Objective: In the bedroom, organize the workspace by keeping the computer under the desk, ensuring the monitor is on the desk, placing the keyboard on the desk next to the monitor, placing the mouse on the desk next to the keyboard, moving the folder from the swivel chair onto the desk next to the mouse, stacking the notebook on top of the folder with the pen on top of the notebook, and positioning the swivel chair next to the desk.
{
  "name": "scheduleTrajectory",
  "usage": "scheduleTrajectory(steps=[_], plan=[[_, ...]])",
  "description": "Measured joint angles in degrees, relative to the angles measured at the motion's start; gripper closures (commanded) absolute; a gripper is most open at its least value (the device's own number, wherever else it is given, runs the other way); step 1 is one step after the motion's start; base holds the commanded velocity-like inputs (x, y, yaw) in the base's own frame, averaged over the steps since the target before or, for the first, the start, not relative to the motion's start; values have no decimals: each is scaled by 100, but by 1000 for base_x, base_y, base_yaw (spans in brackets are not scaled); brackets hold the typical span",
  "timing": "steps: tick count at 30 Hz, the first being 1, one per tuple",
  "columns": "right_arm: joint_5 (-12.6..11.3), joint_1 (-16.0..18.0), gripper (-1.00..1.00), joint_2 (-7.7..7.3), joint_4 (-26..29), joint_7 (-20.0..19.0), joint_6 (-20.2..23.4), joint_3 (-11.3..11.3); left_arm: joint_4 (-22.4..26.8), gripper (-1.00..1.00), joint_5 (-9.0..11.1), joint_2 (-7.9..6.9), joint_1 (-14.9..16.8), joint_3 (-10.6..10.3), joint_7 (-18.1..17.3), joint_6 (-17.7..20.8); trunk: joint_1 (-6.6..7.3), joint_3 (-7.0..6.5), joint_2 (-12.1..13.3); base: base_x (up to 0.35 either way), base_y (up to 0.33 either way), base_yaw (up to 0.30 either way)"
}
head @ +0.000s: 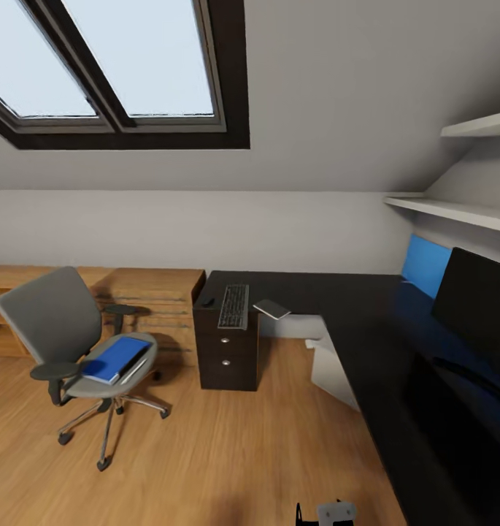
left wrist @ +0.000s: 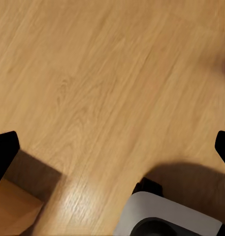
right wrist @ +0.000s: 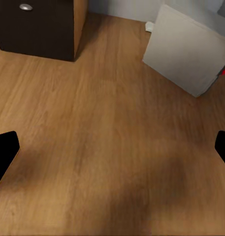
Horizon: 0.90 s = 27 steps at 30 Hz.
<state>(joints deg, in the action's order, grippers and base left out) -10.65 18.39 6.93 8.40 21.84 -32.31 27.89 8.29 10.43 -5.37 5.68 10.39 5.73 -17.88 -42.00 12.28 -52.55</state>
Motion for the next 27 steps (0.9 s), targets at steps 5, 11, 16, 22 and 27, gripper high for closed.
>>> scheduleTrajectory(steps=[5, 11, 16, 22, 27], plan=[[-2, 1, -100, 18, 1, -2, 7, 2, 2, -100, 1, 1, -1, 0, 0, 5, 0, 1, 0, 292, 210, -48], [2, 1, -100, 20, 1, -2, 1, 0, 2, -100, 1, 1, -1, 0, 0, 6, 0, 1, 0, 294, 207, -2], [-2, 0, -100, 18, 2, 0, 0, 0, 0, -100, 0, 2, 0, 0, 0, 5, 0, 1, 0, 295, 205, -120], [-1, 0, -100, 17, 2, -1, 0, 0, 0, -100, 0, 2, 0, 0, 0, 5, 0, 1, 0, 295, 204, -249], [0, 0, -100, 18, -1, 0, 0, 0, 0, -100, 0, 2, 0, 0, 0, 5, 0, 2, 0, 295, 204, -233]])
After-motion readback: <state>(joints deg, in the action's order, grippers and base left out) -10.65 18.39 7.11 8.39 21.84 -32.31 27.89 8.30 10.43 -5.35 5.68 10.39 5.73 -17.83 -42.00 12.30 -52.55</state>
